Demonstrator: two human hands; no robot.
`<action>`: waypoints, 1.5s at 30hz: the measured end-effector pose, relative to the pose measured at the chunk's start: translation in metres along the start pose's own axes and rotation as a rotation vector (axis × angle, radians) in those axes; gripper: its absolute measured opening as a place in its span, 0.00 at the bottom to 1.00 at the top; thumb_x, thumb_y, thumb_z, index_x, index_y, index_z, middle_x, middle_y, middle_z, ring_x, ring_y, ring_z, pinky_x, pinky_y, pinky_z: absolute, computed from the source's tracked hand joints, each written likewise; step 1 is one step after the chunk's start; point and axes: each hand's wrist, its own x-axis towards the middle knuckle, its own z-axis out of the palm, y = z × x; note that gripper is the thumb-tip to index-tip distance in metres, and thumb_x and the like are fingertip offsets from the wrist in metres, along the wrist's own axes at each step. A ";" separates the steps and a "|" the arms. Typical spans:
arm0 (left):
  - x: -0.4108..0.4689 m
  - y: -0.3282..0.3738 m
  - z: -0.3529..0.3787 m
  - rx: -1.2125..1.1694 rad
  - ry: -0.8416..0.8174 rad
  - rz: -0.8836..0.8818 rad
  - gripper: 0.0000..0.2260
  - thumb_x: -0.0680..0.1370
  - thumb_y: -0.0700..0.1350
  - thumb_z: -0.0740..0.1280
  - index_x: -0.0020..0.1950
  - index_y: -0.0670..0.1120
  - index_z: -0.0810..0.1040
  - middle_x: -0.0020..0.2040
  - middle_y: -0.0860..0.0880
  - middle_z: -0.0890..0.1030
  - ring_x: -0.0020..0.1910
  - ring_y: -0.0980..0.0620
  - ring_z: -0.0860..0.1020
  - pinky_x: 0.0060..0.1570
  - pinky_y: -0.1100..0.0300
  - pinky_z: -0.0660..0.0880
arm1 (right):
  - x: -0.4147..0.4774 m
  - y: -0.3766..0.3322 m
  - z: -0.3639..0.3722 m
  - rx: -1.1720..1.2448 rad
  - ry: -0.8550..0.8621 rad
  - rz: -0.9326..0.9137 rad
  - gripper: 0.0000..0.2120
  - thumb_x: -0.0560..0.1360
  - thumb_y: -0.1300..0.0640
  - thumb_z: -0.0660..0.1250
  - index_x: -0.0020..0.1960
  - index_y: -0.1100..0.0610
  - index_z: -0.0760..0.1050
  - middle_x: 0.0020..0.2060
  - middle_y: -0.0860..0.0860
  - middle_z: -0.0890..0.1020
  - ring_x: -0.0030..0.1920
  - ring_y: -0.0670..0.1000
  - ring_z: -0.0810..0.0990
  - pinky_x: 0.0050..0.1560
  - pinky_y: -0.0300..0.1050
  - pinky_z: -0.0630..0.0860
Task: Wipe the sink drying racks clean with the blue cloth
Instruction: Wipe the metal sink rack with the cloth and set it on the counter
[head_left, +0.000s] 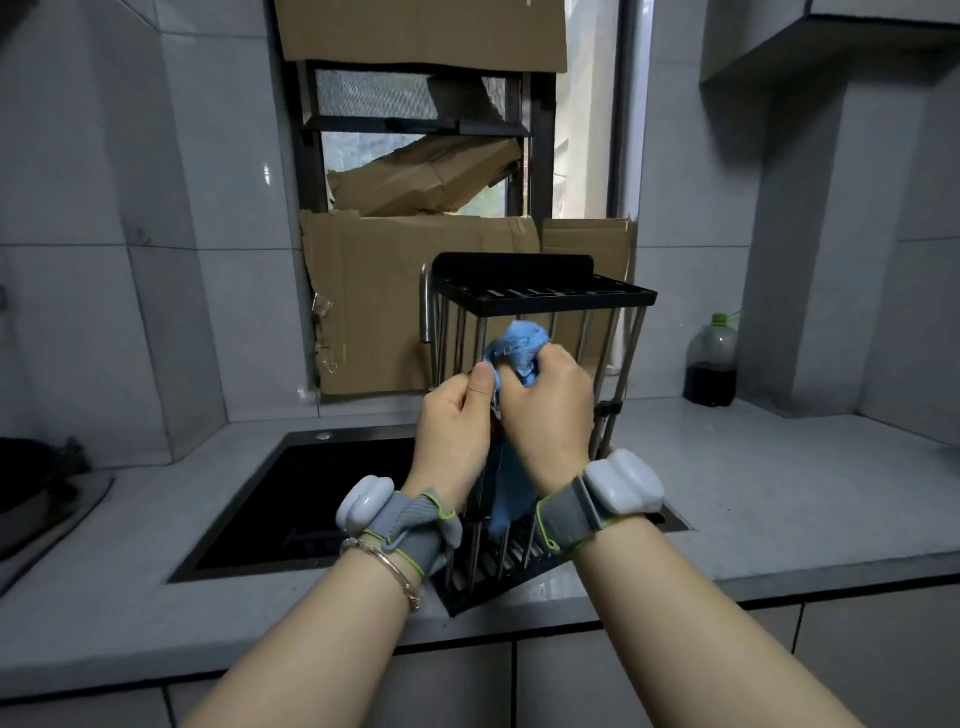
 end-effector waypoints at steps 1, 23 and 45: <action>-0.002 -0.002 -0.002 0.044 0.028 0.043 0.19 0.81 0.47 0.60 0.33 0.36 0.71 0.28 0.47 0.69 0.27 0.58 0.66 0.29 0.63 0.64 | -0.005 0.004 0.000 -0.032 -0.033 0.011 0.08 0.73 0.56 0.67 0.41 0.61 0.74 0.41 0.57 0.78 0.42 0.57 0.76 0.37 0.45 0.66; -0.036 -0.027 -0.013 0.297 0.161 0.217 0.05 0.73 0.38 0.72 0.45 0.36 0.83 0.38 0.52 0.75 0.38 0.63 0.74 0.42 0.78 0.66 | -0.027 0.036 -0.007 0.051 -0.094 0.030 0.03 0.71 0.65 0.67 0.45 0.62 0.77 0.38 0.51 0.75 0.41 0.50 0.74 0.38 0.36 0.63; -0.030 -0.046 -0.027 0.168 0.036 -0.059 0.28 0.70 0.42 0.75 0.66 0.50 0.68 0.62 0.52 0.69 0.60 0.58 0.68 0.58 0.72 0.62 | 0.004 0.006 -0.018 0.338 0.049 0.017 0.06 0.76 0.63 0.62 0.41 0.56 0.70 0.31 0.45 0.72 0.29 0.36 0.70 0.30 0.29 0.65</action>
